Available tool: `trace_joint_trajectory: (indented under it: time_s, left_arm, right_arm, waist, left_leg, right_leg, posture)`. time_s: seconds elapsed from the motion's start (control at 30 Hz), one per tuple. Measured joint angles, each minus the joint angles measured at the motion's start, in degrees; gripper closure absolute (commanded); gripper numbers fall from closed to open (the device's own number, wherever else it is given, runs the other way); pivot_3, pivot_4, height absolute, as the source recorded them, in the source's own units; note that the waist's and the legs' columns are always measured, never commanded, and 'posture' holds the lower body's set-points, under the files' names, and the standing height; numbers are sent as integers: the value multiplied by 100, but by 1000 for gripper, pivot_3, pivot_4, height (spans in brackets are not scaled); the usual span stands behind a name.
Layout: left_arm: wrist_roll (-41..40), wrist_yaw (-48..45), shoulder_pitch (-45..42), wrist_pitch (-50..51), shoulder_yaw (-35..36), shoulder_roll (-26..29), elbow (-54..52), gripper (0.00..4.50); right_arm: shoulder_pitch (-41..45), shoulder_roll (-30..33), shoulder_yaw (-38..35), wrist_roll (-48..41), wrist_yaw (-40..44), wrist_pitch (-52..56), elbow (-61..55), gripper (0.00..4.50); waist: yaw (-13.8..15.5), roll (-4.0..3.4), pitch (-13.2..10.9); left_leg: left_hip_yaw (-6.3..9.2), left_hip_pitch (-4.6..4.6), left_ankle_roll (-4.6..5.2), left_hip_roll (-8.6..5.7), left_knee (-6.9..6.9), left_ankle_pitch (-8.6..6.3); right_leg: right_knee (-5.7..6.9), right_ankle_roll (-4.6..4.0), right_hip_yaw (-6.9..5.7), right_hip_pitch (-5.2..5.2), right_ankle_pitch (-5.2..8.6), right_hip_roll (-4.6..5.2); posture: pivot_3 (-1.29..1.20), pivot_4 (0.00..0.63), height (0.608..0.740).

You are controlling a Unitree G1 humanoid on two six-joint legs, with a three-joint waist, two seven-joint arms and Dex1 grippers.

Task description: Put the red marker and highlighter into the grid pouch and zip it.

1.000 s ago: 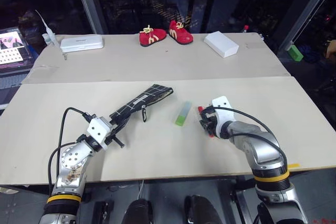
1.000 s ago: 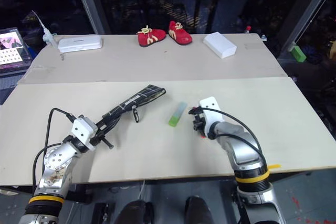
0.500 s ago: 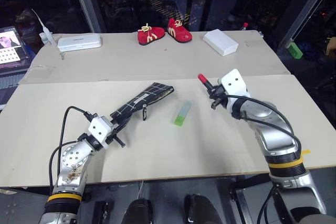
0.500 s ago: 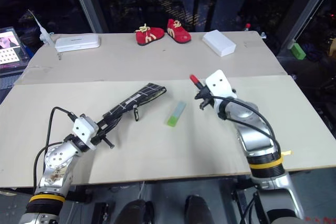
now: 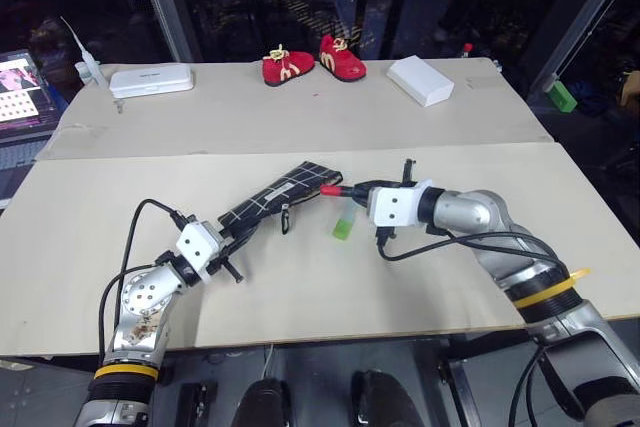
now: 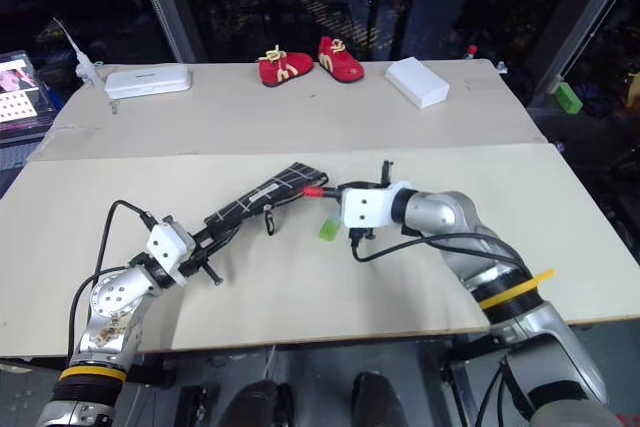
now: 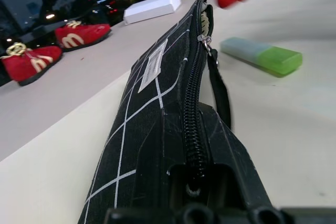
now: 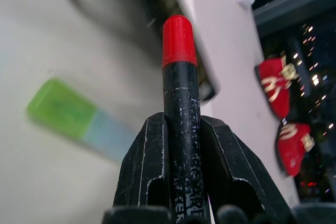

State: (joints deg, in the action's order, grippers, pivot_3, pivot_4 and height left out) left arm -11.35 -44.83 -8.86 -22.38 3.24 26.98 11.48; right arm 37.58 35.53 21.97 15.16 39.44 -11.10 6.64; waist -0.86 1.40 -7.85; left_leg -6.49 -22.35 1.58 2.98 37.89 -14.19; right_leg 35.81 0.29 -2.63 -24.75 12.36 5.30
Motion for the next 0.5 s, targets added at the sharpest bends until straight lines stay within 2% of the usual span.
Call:
trace_joint_trajectory:
  time_s: [0.3,0.5]
  left_arm:
    - [-1,-71,24,14,1,18,-37,4500]
    - [-2,-79,19,39,-2,16,-74,4500]
  right_arm:
    - [19,-41,6,399,-15,-349,340,3984]
    - [351,-172,102,857,-150,-716,751,3984]
  waist:
    - [10,-1,0]
    - [-27,-1,-1]
  left_leg:
    - [-1,1,0,-3,0,0]
    - [-3,4,0,-1,0,0]
  right_leg:
    - [0,-1,1,2,0,4]
    - [4,-1,3,2,-1,2]
  posture:
    - [0,150,740]
    - [0,150,740]
